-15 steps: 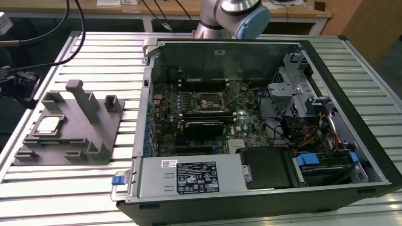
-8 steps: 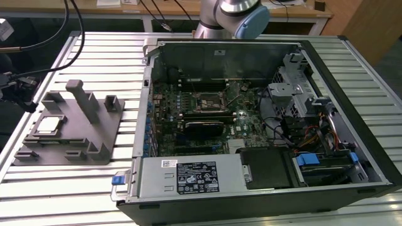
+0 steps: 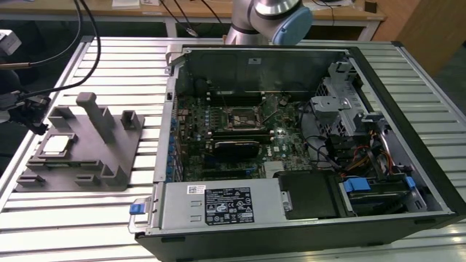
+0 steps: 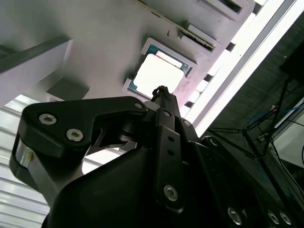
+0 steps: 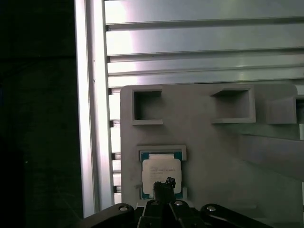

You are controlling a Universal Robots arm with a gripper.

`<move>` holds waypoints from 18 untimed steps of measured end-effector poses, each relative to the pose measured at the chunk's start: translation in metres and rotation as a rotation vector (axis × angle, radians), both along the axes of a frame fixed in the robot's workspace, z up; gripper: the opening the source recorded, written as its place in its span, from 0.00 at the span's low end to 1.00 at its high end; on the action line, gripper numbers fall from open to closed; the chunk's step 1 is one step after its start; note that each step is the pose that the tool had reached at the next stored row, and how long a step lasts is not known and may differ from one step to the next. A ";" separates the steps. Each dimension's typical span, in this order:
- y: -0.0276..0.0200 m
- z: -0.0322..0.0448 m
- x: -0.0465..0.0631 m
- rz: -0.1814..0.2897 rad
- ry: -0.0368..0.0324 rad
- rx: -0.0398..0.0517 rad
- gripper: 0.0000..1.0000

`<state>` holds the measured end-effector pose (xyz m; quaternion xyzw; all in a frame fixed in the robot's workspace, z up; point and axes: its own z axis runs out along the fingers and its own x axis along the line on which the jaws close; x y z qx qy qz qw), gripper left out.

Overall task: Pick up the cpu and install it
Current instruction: 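Pick up the cpu and move it towards the insertion slot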

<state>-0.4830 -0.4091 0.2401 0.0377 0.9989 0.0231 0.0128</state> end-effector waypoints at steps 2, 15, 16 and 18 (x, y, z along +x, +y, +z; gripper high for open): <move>0.0000 -0.0036 0.000 0.000 0.0000 0.0000 0.11; 0.0007 -0.0272 0.000 0.000 0.0000 -0.0007 0.11; 0.0014 -0.0291 0.000 0.000 0.0000 -0.0009 0.11; 0.0031 -0.0326 0.000 0.000 0.0000 -0.0018 0.11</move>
